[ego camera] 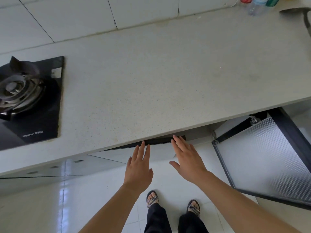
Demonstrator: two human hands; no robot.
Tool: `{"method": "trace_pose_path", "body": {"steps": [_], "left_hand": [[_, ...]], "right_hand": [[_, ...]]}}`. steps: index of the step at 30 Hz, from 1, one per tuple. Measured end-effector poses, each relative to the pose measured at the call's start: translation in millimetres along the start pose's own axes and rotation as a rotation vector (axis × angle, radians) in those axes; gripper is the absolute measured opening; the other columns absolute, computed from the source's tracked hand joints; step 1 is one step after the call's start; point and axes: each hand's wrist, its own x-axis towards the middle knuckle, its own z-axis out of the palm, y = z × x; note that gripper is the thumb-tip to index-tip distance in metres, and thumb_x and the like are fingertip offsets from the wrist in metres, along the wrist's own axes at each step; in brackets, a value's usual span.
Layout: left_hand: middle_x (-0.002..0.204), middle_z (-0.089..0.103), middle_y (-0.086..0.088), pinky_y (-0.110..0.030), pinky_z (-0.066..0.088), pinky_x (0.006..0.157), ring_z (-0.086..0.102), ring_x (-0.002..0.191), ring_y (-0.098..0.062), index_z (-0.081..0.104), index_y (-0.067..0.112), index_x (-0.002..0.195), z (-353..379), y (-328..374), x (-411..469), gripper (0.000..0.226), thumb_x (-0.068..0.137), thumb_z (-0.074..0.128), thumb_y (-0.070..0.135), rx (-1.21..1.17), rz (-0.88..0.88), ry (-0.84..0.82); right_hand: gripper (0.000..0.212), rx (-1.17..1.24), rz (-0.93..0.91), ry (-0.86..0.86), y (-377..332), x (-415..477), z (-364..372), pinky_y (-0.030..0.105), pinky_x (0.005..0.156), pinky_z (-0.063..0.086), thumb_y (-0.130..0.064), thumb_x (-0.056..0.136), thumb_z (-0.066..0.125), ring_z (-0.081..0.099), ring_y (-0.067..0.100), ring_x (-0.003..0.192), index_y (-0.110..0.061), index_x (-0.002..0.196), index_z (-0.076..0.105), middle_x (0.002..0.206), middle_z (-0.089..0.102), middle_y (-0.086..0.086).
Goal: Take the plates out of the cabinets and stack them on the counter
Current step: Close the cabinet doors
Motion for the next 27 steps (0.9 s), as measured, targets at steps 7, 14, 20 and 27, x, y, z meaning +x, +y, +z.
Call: {"method": "trace_pose_path", "body": {"steps": [7,14,20,27], "left_hand": [[0.159,-0.005,0.005,-0.034,0.014,0.119,-0.005,0.146,-0.016,-0.005,0.022,0.149,-22,10,-5,0.072,0.095,0.042,0.030,-0.059,0.120,-0.023],[0.158,0.011,0.004,-0.034,0.023,0.117,0.013,0.145,-0.016,0.005,0.023,0.149,-52,61,8,0.067,0.095,0.044,0.032,-0.071,0.302,-0.019],[0.156,0.020,0.001,-0.034,0.028,0.114,0.022,0.142,-0.017,0.012,0.019,0.149,-71,136,19,0.064,0.094,0.045,0.030,-0.072,0.466,-0.044],[0.151,0.031,0.002,-0.031,0.030,0.110,0.031,0.138,-0.016,0.024,0.019,0.145,-69,239,10,0.057,0.094,0.046,0.032,-0.091,0.608,-0.005]], "right_hand": [[0.063,0.199,0.153,0.057,9,-25,-33,0.027,0.111,0.026,-0.039,0.096,0.043,0.021,0.016,0.142,-0.016,0.148,0.018,0.157,0.016,-0.001],[0.051,0.325,0.371,0.261,31,-82,-73,0.027,0.107,0.033,-0.036,0.095,0.046,0.038,0.015,0.133,-0.018,0.141,0.034,0.145,0.040,-0.002],[0.048,0.370,0.573,0.427,73,-147,-110,0.021,0.100,0.033,-0.037,0.093,0.050,0.047,0.014,0.124,-0.019,0.137,0.041,0.134,0.052,-0.002],[0.039,0.448,0.746,0.591,147,-230,-127,0.024,0.096,0.038,-0.035,0.091,0.054,0.053,0.013,0.116,-0.019,0.127,0.053,0.125,0.059,-0.003]]}}
